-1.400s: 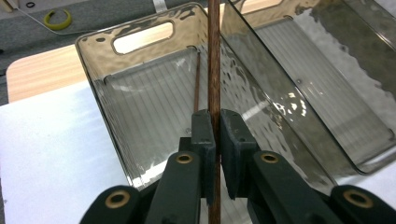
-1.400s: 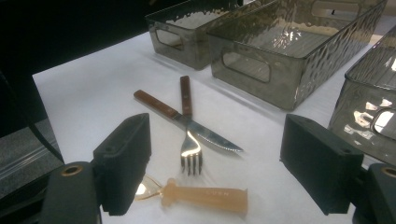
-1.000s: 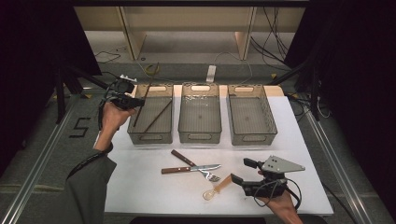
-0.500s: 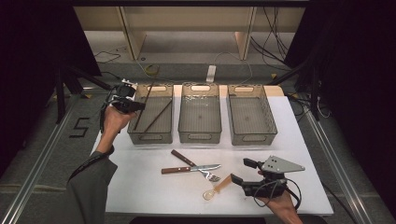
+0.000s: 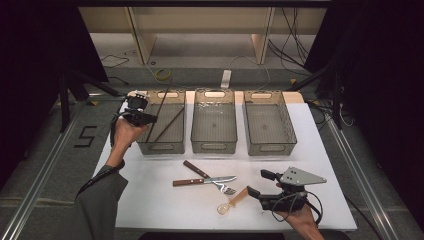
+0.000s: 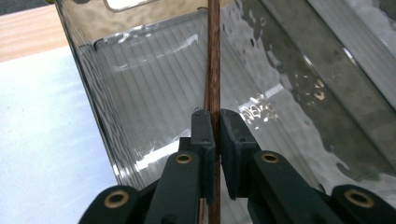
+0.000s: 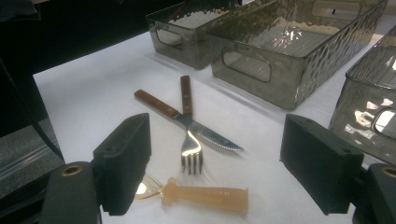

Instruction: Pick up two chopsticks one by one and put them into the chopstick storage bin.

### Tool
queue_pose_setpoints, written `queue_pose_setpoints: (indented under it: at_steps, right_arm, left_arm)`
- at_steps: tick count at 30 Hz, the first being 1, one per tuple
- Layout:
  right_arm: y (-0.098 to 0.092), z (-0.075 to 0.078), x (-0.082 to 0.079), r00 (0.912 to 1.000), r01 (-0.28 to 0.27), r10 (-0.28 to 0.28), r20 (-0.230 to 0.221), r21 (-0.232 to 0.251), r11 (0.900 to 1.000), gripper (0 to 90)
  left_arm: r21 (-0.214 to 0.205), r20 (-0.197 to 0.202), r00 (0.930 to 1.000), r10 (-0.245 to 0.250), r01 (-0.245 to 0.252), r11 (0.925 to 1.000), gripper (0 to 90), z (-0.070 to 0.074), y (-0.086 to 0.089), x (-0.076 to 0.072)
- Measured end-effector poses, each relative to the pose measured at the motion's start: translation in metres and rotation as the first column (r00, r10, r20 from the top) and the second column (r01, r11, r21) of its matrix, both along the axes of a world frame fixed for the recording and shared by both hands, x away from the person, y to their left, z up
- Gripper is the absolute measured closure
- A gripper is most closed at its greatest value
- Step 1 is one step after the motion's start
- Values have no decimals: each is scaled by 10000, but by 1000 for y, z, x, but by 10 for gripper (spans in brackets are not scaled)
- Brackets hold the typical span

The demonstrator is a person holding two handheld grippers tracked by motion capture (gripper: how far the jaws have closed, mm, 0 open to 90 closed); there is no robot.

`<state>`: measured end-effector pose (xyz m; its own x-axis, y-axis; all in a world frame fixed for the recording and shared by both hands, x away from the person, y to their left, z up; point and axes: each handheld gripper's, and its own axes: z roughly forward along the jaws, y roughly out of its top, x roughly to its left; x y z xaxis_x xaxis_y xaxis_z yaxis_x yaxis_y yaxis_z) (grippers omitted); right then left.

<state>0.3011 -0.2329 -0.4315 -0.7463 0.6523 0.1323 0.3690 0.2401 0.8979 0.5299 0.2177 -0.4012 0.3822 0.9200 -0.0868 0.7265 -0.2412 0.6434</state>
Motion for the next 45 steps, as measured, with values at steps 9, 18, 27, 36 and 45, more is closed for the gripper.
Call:
queue_pose_setpoints:
  at_steps: [9,18,27,36,45]
  right_arm:
    - [0,0,0,10000,-9,9,6,-30,10000,254]
    - [0,0,0,10000,-10,10,-19,-68,10000,254]
    - [2,0,0,9999,-125,124,-65,-85,9999,253]
    - [5,-2,1,9980,-550,540,-343,-291,9981,245]
    - [11,-6,2,9926,-1053,1011,-674,-609,9926,240]
  left_arm:
    - [-438,170,9996,230,-222,9988,663,1,3,-8]
    - [-1070,467,9981,-397,445,9933,429,7,-2,-41]
    - [-1471,652,9879,-1410,1493,9778,298,7,-9,-75]
    - [-2035,1129,9687,-2209,2401,9492,251,2,-25,-99]
    - [-2414,1731,9611,-2154,2534,9368,233,-6,-21,-128]
